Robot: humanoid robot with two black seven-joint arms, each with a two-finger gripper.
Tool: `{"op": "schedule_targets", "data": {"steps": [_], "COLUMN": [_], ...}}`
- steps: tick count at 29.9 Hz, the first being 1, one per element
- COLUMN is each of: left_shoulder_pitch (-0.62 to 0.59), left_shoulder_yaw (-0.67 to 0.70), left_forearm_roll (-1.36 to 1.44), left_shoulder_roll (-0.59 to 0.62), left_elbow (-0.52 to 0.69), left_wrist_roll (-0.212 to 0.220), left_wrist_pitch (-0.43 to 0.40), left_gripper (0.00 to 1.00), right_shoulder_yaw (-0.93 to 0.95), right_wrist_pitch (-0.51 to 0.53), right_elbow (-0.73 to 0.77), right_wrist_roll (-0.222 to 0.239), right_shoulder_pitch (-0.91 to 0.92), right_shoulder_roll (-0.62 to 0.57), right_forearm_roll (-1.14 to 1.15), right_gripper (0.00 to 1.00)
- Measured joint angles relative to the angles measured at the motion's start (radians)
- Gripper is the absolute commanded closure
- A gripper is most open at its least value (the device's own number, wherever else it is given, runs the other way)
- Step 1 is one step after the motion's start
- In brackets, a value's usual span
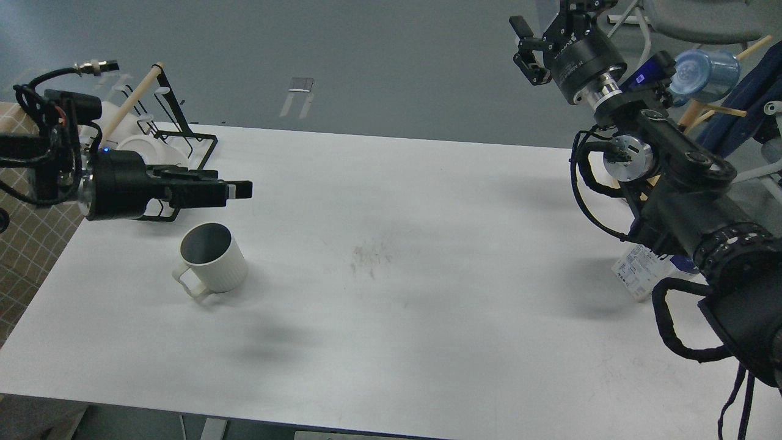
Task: Place cup and milk with both arms
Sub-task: 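Reach the left gripper down to the white mug's rim, then grasp the white mug by its rim with the left gripper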
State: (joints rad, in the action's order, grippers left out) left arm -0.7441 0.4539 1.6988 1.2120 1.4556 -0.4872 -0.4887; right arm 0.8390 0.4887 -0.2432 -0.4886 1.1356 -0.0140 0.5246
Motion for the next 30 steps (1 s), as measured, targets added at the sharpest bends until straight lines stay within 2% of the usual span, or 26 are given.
{"op": "schedule_targets", "data": {"steps": [5, 15, 30], "left_shoulder_pitch": [0.005, -0.008, 0.001], "left_shoulder_yaw": [-0.028, -0.074, -0.078], "left_forearm_roll": [0.076, 0.063, 0.036], "left_shoulder_roll": [0.007, -0.148, -0.244], "left_elbow": [-0.053, -0.261, -0.364], "left_wrist_roll": [-0.002, -0.002, -0.001], "left_wrist_pitch": [0.000, 0.000, 0.000], "left_gripper": [0.01, 0.01, 0.02], "right_shoulder_yaw": [0.000, 0.002, 0.002], "right_wrist_pitch": [0.000, 0.000, 0.000], "right_elbow": [-0.001, -0.003, -0.004], "right_wrist_roll": [0.000, 0.000, 0.000], "right_shoulder_pitch": [-0.006, -0.008, -0.013], "right_shoulder_roll": [0.005, 0.001, -0.001], "right_forearm_roll": [0.000, -0.001, -0.001], "right_gripper": [0.00, 0.00, 0.00]}}
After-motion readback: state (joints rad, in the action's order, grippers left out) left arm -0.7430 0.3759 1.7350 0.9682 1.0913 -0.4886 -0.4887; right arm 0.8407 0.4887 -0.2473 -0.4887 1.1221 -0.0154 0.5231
